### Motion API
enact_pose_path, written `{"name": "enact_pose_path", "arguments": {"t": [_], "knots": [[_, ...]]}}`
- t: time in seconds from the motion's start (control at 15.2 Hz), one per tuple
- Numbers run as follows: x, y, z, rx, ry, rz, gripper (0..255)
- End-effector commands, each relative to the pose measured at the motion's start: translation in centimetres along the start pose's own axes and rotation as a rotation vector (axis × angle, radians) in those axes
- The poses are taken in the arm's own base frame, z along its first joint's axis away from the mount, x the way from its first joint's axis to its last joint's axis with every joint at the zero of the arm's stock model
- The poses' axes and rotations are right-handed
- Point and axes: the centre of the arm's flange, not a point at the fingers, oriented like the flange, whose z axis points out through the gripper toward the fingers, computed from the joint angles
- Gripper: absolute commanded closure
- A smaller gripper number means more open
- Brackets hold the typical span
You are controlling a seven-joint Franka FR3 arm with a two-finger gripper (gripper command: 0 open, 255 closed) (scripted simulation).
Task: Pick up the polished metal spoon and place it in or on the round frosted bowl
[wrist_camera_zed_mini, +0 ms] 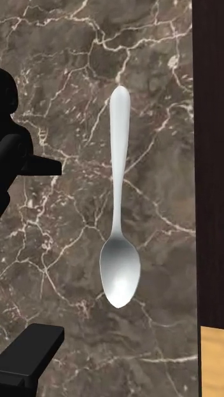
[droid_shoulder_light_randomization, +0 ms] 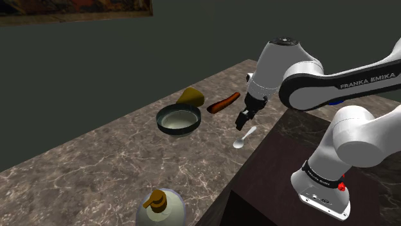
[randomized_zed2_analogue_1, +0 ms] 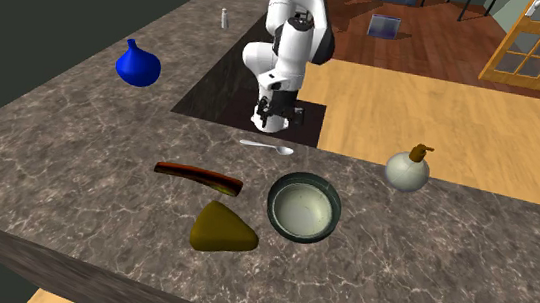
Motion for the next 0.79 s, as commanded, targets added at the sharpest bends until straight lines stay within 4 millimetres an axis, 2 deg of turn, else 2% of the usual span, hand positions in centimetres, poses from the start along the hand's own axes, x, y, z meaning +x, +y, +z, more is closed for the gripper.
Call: {"name": "enact_pose_path", "arguments": {"t": [0.0, 0.2, 0.73], "knots": [[-0.3, -1.7, 2.0, 0.009, 0.003, 0.008, 0], [-0.7, -3.7, 4.7, 0.02, 0.004, 0.016, 0], [-0.7, -3.8, 8.7, 0.02, 0.004, 0.016, 0]]}}
